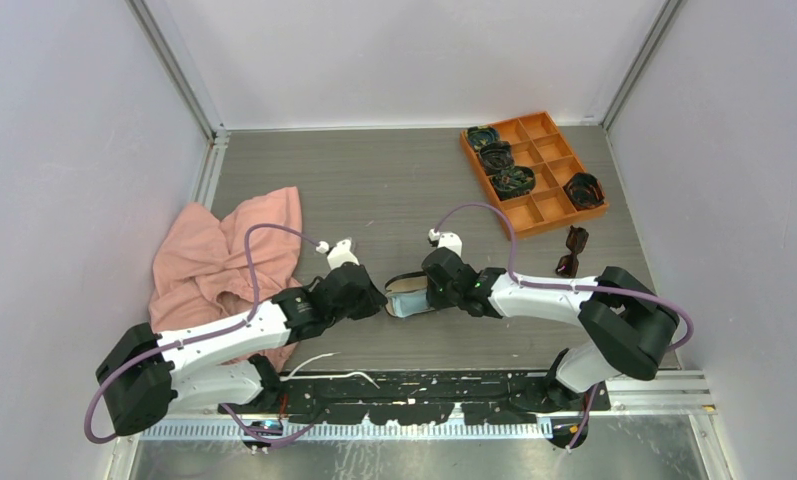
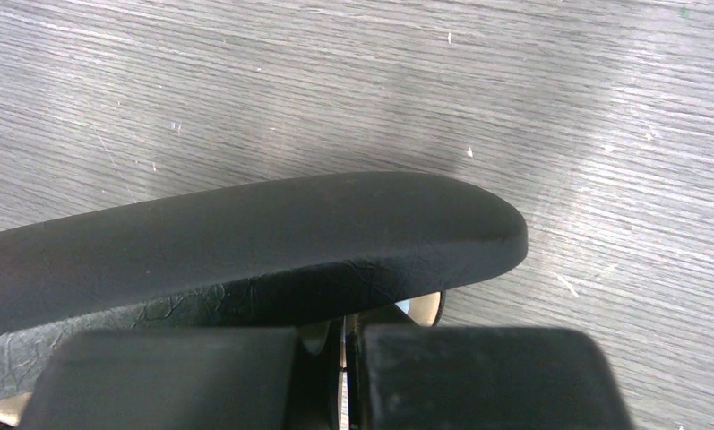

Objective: Organize the sunglasses
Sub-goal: Place the glasses cleaning cloth in the sunglasses case.

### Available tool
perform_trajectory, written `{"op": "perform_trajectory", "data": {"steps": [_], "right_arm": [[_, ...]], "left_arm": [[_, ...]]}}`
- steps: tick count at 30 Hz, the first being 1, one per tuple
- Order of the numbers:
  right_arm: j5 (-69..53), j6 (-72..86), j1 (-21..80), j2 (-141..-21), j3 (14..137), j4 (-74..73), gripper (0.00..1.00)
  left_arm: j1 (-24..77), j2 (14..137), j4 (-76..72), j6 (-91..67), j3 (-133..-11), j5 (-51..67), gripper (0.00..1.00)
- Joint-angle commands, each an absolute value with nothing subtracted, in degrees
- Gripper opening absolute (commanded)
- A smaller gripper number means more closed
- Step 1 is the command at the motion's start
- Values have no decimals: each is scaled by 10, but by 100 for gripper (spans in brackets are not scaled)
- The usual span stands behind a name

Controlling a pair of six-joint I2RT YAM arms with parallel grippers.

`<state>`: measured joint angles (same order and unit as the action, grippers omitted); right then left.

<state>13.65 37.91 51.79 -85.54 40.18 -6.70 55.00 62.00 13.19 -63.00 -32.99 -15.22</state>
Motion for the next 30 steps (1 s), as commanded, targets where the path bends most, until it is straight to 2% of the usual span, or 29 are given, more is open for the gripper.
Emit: {"op": "perform_trajectory", "data": {"steps": [1,11,20,23,27,30], "right_arm": [[154,379,517,-873,402,-104,1],[158,374,516,-865,405,-113,1],[160,373,517,-860,406,-116,0],[160,372,517,-859,405,-115,0],[160,374,517,-858,404,-115,1],[161,374,517,-858,404,-114,1]], "left_arm": [[550,609,114,-623,-336,-159,5],[550,615,107,-626,-334,-158,6],[550,615,126,-633,-332,-164,35],[550,605,132,-636,-330,-168,36],[550,587,125,-637,-325,-169,29],[551,607,62,-625,-322,-122,31]]}}
